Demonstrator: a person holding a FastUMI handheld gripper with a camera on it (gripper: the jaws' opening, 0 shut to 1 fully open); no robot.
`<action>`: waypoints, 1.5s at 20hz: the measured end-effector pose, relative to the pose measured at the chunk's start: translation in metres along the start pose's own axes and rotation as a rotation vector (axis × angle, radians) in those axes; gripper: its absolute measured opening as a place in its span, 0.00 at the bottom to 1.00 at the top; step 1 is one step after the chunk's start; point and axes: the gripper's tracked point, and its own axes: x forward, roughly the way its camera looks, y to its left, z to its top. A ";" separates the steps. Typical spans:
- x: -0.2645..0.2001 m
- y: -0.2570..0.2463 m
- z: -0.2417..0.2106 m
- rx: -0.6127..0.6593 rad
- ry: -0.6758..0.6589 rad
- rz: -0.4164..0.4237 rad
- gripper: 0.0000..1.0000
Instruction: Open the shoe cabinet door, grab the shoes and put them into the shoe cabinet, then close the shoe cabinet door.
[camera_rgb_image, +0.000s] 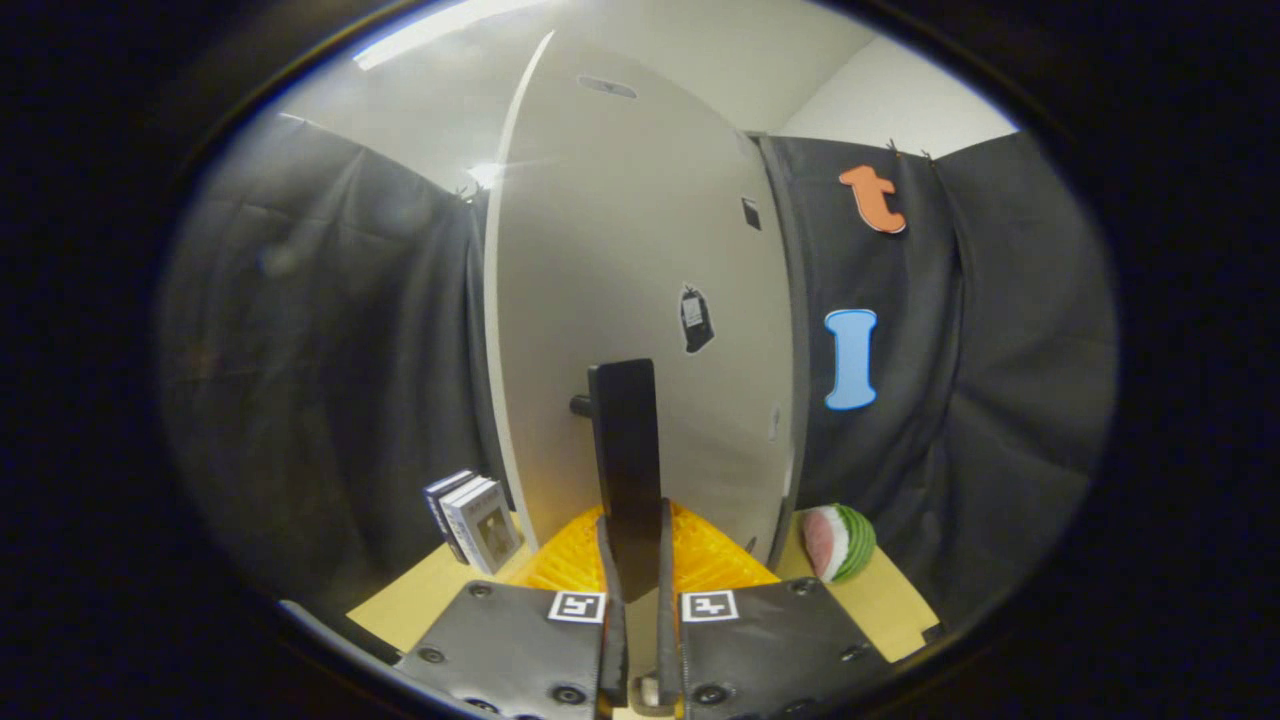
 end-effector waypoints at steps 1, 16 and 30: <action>-0.006 -0.008 -0.001 -0.005 -0.001 -0.007 0.13; -0.037 -0.138 -0.008 0.006 0.037 -0.229 0.04; -0.033 -0.182 -0.006 0.015 0.051 -0.074 0.03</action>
